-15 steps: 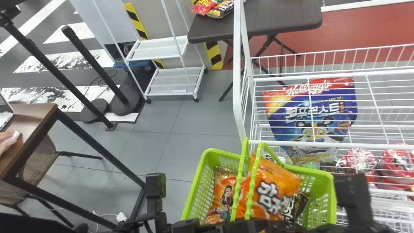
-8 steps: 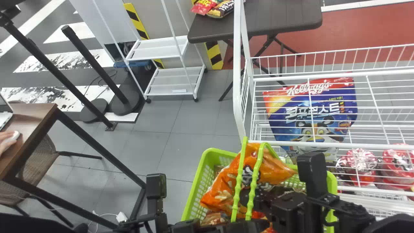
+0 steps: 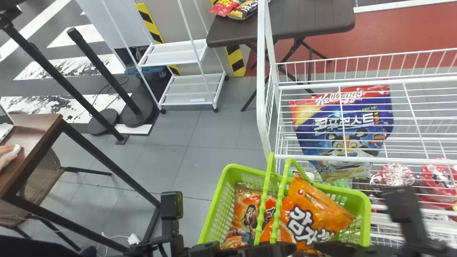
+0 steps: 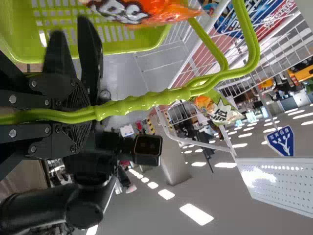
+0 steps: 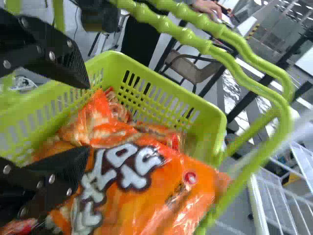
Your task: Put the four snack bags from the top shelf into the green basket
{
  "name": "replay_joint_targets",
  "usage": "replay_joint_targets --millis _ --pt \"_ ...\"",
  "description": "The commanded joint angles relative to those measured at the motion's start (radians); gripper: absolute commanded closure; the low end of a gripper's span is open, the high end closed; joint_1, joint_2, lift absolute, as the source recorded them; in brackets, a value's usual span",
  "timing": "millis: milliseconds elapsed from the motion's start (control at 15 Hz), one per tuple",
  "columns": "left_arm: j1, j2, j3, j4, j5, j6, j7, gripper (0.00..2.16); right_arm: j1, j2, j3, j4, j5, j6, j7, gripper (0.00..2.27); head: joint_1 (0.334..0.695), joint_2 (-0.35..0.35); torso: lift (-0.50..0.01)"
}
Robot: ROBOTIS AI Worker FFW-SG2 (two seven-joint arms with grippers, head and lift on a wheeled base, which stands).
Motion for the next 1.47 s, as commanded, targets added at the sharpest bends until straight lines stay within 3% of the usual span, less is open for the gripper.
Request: replay_joint_targets --millis 0,67,267,333,600,933,1400 --pt "-0.003 0.003 -0.003 0.0 0.0 0.0 0.001 2.14 0.044 0.002 -0.184 -0.064 -0.05 0.023 0.005 0.05 0.695 0.35 -0.001" --pt "-0.004 0.003 -0.009 0.0 0.0 0.0 0.0 2.14 0.04 0.008 -0.242 -0.07 -0.039 0.002 0.005 0.05 0.695 0.334 -0.001" --pt "-0.004 0.004 -0.009 0.0 0.0 0.0 -0.002 2.14 -0.055 0.036 -0.365 -0.05 0.062 -0.05 -0.03 0.05 0.695 0.139 -0.001" --pt "-0.004 0.004 -0.009 0.0 0.0 0.0 -0.002 2.14 -0.088 0.039 -0.37 -0.035 0.122 -0.09 -0.053 0.05 0.695 0.024 -0.001" --pt "-0.003 0.004 -0.011 0.002 0.0 0.0 -0.005 2.14 -0.268 0.045 -0.373 0.138 0.263 -0.284 -0.168 0.06 0.695 -0.157 -0.001" --pt "0.008 0.003 0.002 0.006 0.005 -0.003 -0.009 2.14 -0.483 0.057 -0.368 0.393 0.464 -0.403 -0.286 0.06 0.695 -0.248 -0.001" --pt "0.011 0.001 0.012 0.009 0.008 -0.003 -0.011 2.14 -0.681 0.05 -0.404 0.73 0.599 -0.554 -0.355 0.06 0.695 -0.335 -0.001"
